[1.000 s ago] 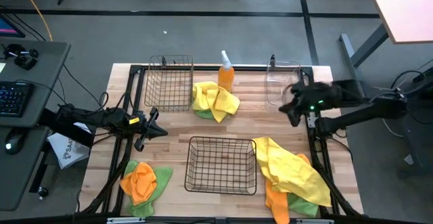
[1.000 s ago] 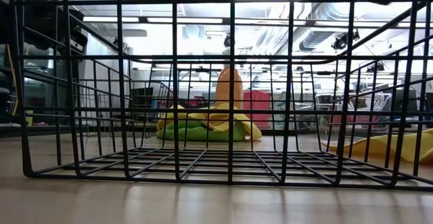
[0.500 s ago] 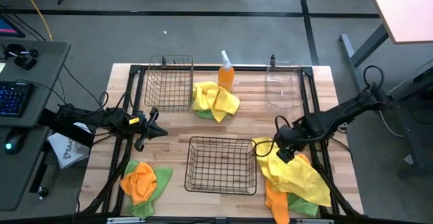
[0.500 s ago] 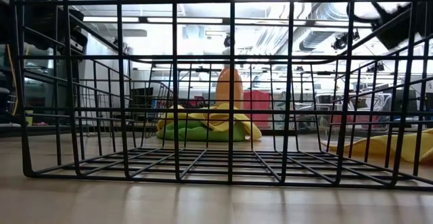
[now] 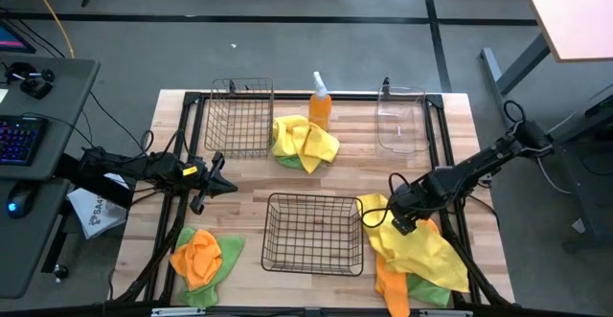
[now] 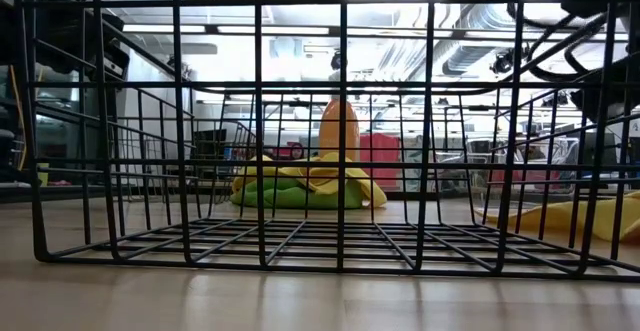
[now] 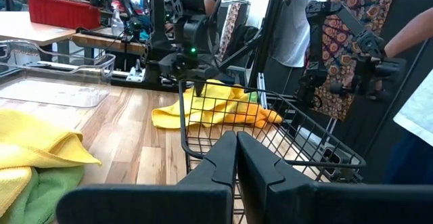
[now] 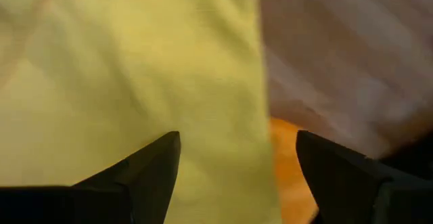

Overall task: Sort microfiber towel by color & place in baskets
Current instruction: Put the bottom yellow microfiber towel into the transparent bin

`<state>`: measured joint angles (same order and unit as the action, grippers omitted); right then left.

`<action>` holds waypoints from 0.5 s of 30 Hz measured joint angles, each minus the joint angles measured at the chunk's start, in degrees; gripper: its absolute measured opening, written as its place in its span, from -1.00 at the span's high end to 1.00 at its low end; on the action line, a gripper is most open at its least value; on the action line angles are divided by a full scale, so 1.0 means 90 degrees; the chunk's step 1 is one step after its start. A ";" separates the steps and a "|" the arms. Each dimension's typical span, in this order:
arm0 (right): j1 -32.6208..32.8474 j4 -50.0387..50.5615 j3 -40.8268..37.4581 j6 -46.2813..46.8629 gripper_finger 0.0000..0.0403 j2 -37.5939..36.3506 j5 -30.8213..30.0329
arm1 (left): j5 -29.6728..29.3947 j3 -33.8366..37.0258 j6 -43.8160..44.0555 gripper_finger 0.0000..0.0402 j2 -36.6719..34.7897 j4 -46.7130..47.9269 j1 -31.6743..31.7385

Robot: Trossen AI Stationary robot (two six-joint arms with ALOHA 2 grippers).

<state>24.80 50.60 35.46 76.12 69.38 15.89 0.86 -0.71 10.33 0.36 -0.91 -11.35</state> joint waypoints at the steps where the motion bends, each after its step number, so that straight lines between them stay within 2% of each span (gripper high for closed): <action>1: 0.0000 -0.0140 0.0000 -0.0030 -0.37 0.0000 0.0030 | 0.0000 0.0000 0.0000 1.00 0.0000 0.0003 0.0002; 3: 0.0000 -0.0270 0.0000 -0.0039 -0.23 0.0000 0.0067 | -0.0002 0.0000 0.0000 1.00 0.0001 0.0002 0.0002; 5: -0.0001 -0.0251 0.0000 -0.0111 0.00 0.0000 0.0115 | -0.0002 0.0000 0.0002 1.00 0.0002 0.0005 0.0000; 7: 0.0000 -0.0215 0.0000 -0.0204 0.33 0.0000 0.0180 | -0.0002 0.0000 0.0001 1.00 0.0001 0.0002 0.0002; 9: 0.0000 -0.0221 0.0000 -0.0321 0.74 0.0000 0.0220 | -0.0001 0.0000 0.0000 1.00 0.0002 0.0002 0.0001; 10: 0.0000 -0.0233 0.0002 -0.0377 0.86 0.0000 0.0246 | -0.0001 0.0000 0.0000 1.00 0.0002 0.0002 0.0002; 15: 0.0000 0.0191 0.0560 -0.0774 0.95 -0.0047 0.0348 | 0.0000 0.0000 0.0000 1.00 0.0002 0.0005 0.0002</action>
<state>24.80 52.32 40.51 69.15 68.96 19.03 0.86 -0.71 10.33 0.38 -0.86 -11.33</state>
